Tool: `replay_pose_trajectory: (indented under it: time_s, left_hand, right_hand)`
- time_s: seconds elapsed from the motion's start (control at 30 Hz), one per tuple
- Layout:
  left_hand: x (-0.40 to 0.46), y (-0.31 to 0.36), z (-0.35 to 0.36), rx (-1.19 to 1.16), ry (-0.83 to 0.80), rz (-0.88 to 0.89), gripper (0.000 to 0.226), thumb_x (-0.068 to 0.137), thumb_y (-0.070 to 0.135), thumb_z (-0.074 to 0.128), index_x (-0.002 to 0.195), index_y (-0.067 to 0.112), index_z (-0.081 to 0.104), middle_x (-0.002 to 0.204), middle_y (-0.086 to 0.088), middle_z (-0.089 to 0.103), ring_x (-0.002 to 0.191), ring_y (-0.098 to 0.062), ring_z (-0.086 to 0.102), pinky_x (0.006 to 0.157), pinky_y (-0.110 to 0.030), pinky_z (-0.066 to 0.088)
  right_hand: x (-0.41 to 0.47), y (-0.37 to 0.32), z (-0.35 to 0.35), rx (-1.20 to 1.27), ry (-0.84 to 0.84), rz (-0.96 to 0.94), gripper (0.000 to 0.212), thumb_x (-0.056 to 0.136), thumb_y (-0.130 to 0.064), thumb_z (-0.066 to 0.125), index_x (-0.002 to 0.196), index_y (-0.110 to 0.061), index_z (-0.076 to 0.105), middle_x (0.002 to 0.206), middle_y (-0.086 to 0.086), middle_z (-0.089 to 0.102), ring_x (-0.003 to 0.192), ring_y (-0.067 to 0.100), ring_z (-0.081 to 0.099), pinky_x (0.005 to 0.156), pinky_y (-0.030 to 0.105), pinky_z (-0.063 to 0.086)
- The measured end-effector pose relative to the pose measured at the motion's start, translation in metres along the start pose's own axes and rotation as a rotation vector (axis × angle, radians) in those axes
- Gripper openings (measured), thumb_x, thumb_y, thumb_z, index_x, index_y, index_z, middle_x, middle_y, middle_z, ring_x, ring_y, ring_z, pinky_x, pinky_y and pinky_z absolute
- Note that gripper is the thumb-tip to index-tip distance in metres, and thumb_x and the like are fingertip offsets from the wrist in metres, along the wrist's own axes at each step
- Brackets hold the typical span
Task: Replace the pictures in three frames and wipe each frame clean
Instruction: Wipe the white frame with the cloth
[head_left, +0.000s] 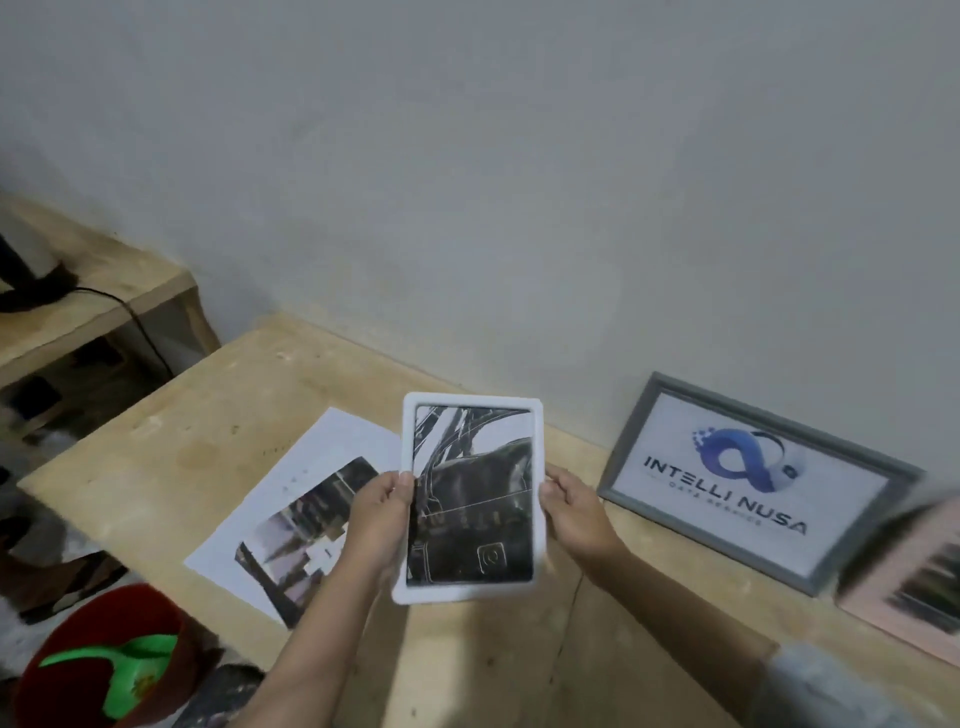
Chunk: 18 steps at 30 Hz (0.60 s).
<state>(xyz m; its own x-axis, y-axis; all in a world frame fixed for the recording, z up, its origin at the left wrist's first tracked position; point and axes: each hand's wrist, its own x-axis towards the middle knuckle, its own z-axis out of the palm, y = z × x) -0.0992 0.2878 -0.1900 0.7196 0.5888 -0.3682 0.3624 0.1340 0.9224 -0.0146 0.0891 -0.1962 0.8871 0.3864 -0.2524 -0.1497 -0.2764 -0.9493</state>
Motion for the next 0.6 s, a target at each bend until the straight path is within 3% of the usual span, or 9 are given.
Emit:
replay_pose_trajectory:
  time_s: [0.1, 0.2, 0.27, 0.3, 0.37, 0.43, 0.6]
  left_hand:
    - [-0.017, 0.010, 0.055, 0.074, -0.144, 0.088, 0.029, 0.100, 0.015, 0.045, 0.082, 0.002, 0.064, 0.068, -0.006, 0.055, 0.064, -0.018, 0.047, 0.059, -0.028, 0.034]
    - [-0.046, 0.007, 0.129, 0.249, -0.346, 0.213, 0.036, 0.099, 0.014, 0.044, 0.065, 0.012, 0.056, 0.062, -0.005, 0.052, 0.067, -0.020, 0.048, 0.060, -0.029, 0.031]
    - [-0.064, 0.003, 0.168, 0.347, -0.432, 0.277, 0.029, 0.098, 0.011, 0.043, 0.081, 0.013, 0.066, 0.074, -0.010, 0.063, 0.071, -0.023, 0.053, 0.060, -0.028, 0.036]
    - [-0.077, 0.000, 0.191, 0.400, -0.493, 0.322, 0.028, 0.097, 0.008, 0.042, 0.102, 0.012, 0.069, 0.090, -0.012, 0.068, 0.077, -0.022, 0.056, 0.064, -0.028, 0.040]
    - [-0.108, -0.004, 0.243, 0.504, -0.647, 0.404, 0.046, 0.095, 0.004, 0.039, 0.136, 0.018, 0.052, 0.124, -0.001, 0.062, 0.105, -0.020, 0.058, 0.085, -0.029, 0.046]
    - [-0.145, -0.008, 0.293, 0.566, -0.830, 0.448, 0.055, 0.094, 0.004, 0.037, 0.145, 0.024, 0.038, 0.142, 0.004, 0.049, 0.125, -0.018, 0.048, 0.102, -0.031, 0.042]
    - [-0.237, -0.020, 0.394, 0.627, -1.120, 0.431, 0.049, 0.097, 0.011, 0.037, 0.144, 0.024, 0.033, 0.140, -0.001, 0.046, 0.120, -0.017, 0.045, 0.098, -0.028, 0.035]
  right_hand:
    - [-0.042, 0.006, -0.042, 0.070, 0.253, 0.015, 0.028, 0.098, -0.005, 0.042, 0.123, -0.007, 0.054, 0.112, 0.010, 0.065, 0.102, 0.021, 0.063, 0.091, 0.039, 0.053]
    - [-0.094, 0.030, -0.104, 0.072, 0.490, -0.004, 0.029, 0.094, -0.001, 0.046, 0.121, -0.007, 0.055, 0.104, 0.008, 0.067, 0.097, 0.021, 0.065, 0.086, 0.041, 0.055]
    - [-0.121, 0.044, -0.133, 0.034, 0.596, 0.009, 0.029, 0.093, -0.001, 0.047, 0.119, -0.010, 0.056, 0.099, 0.007, 0.067, 0.090, 0.023, 0.066, 0.080, 0.043, 0.057]
    - [-0.137, 0.052, -0.150, 0.026, 0.667, 0.022, 0.027, 0.092, -0.001, 0.048, 0.116, -0.012, 0.056, 0.096, 0.007, 0.067, 0.088, 0.025, 0.066, 0.078, 0.043, 0.057]
    - [-0.174, 0.069, -0.190, -0.018, 0.821, 0.040, 0.026, 0.090, -0.003, 0.050, 0.111, -0.018, 0.055, 0.092, 0.004, 0.066, 0.086, 0.025, 0.065, 0.076, 0.041, 0.055]
    - [-0.212, 0.085, -0.232, -0.063, 0.933, 0.076, 0.028, 0.088, -0.004, 0.052, 0.112, -0.020, 0.054, 0.092, 0.003, 0.065, 0.086, 0.025, 0.063, 0.075, 0.039, 0.052]
    - [-0.290, 0.114, -0.318, -0.160, 1.076, 0.111, 0.037, 0.087, -0.008, 0.059, 0.119, -0.018, 0.043, 0.094, 0.000, 0.060, 0.080, 0.013, 0.059, 0.062, 0.022, 0.043]
